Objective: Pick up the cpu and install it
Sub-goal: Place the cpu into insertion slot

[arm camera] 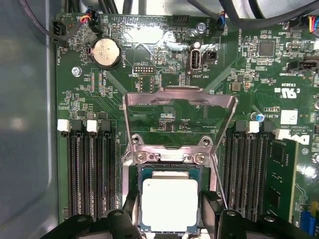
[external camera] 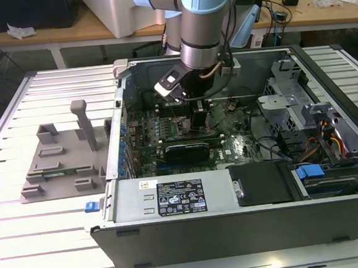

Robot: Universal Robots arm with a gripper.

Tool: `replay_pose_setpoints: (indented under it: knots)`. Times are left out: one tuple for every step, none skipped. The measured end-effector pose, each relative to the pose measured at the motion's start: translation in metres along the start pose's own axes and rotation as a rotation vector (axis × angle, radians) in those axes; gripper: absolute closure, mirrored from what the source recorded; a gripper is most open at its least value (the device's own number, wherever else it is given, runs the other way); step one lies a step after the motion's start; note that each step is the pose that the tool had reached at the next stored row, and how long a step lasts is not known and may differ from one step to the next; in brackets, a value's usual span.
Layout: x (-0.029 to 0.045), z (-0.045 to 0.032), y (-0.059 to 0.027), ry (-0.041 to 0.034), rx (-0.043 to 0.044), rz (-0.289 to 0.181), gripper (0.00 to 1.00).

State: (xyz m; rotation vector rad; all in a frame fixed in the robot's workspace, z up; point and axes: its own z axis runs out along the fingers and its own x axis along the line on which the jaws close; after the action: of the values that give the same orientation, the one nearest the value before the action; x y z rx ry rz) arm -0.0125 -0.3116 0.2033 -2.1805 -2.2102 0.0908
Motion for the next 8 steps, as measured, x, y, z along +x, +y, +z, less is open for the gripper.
replay_pose_setpoints:
  knots:
    - [0.0000, -0.0018, -0.0001, -0.0001, 0.0000, 0.000, 0.38]
    - [0.0002, -0.0052, -0.0003, 0.0000, 0.0001, 0.000, 0.38]
    - [0.0002, -0.0069, -0.0004, -0.0001, 0.0000, 0.000, 0.38]
    - [0.0001, -0.0081, -0.0006, 0.0000, 0.0000, 0.000, 0.47]
    - [0.0002, -0.0089, -0.0006, 0.0001, -0.0002, 0.000, 0.53]
    - [0.0002, -0.0089, -0.0006, 0.0003, -0.0003, 0.000, 0.53]
    - [0.0001, -0.0089, -0.0007, 0.0013, -0.0002, 0.000, 0.59]
    - [-0.0004, -0.0088, -0.0009, 0.0024, 0.0000, 0.000, 0.65]
